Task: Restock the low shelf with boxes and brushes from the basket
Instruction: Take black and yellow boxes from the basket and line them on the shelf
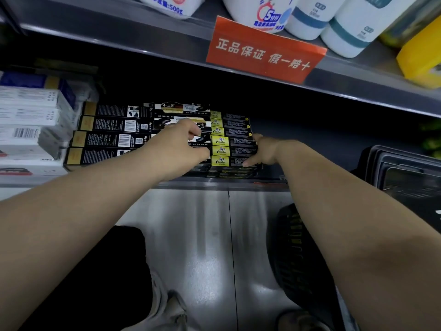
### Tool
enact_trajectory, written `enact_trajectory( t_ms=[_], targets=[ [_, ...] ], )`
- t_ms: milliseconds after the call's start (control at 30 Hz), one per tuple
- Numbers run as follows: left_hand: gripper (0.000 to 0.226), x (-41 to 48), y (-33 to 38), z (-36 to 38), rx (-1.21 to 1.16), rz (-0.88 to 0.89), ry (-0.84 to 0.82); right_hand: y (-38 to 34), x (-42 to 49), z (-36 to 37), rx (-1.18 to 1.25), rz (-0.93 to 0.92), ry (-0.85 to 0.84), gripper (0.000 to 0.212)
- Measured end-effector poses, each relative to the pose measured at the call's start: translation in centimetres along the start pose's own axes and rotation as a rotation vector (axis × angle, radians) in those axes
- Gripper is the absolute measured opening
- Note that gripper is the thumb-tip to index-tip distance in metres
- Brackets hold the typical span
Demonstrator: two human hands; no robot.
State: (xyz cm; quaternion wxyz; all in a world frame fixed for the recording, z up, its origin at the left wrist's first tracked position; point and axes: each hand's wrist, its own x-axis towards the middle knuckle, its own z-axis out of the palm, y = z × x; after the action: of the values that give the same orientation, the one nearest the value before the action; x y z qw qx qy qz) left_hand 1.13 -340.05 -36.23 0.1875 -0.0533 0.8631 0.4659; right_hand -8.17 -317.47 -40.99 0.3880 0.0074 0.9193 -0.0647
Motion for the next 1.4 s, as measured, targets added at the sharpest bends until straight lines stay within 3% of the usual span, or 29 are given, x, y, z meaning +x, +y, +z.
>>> enact_trajectory(
  t_ms=[167, 267, 367, 433, 567, 633, 733, 867, 1000, 1167, 1267, 1333, 1400],
  targets=[
    [0.042, -0.9, 1.9, 0.8, 0.007, 0.054, -0.018, -0.8, -1.4, -0.4, -0.187, 0.064, 0.031, 0.081],
    [0.038, -1.4, 3.4, 1.5, 0.008, 0.098, -0.037, -1.5, -3.5, -1.9, -0.175, -0.021, 0.051, 0.062],
    [0.025, -1.9, 5.3, 2.6, 0.003, 0.196, -0.091, -1.4, -7.2, -4.1, -0.04, -0.126, 0.179, 0.059],
    [0.017, -2.5, 6.9, 3.7, 0.008, 0.29, -0.142, 0.0, -10.3, -5.2, 0.188, -0.193, 0.251, 0.055],
    [0.018, -4.0, 10.2, 6.7, 0.135, 0.541, -0.187, 5.7, -18.0, -5.1, 0.552, -0.337, 0.36, 0.03],
    [0.025, -4.9, 11.8, 8.4, 0.262, 0.703, -0.177, 9.4, -21.0, -4.2, 0.651, -0.331, 0.425, 0.025],
    [0.029, -6.1, 13.7, 11.1, 0.367, 0.878, -0.229, 15.6, -23.2, -1.6, 0.701, -0.174, 0.477, 0.022],
    [0.035, -7.0, 14.7, 14.4, 0.447, 1.014, -0.316, 23.3, -23.0, 3.8, 0.458, 0.095, 0.357, 0.022],
    [0.04, -7.2, 14.7, 16.5, 0.527, 1.085, -0.364, 26.7, -20.6, 8.4, 0.086, 0.244, 0.131, 0.049],
    [0.04, -6.7, 14.4, 17.4, 0.572, 1.069, -0.398, 26.2, -16.4, 10.9, 0.015, 0.299, 0.188, 0.055],
    [0.04, -6.6, 14.5, 17.4, 0.563, 1.039, -0.411, 25.7, -15.5, 11.1, -0.117, 0.317, 0.168, 0.042],
    [0.04, -6.7, 14.8, 17.4, 0.52, 0.997, -0.417, 25.7, -16.5, 9.7, -0.045, 0.3, 0.083, 0.028],
    [0.039, -7.1, 15.3, 17.4, 0.441, 0.917, -0.416, 25.7, -18.9, 7.6, 0.352, 0.289, -0.006, 0.015]
  ],
)
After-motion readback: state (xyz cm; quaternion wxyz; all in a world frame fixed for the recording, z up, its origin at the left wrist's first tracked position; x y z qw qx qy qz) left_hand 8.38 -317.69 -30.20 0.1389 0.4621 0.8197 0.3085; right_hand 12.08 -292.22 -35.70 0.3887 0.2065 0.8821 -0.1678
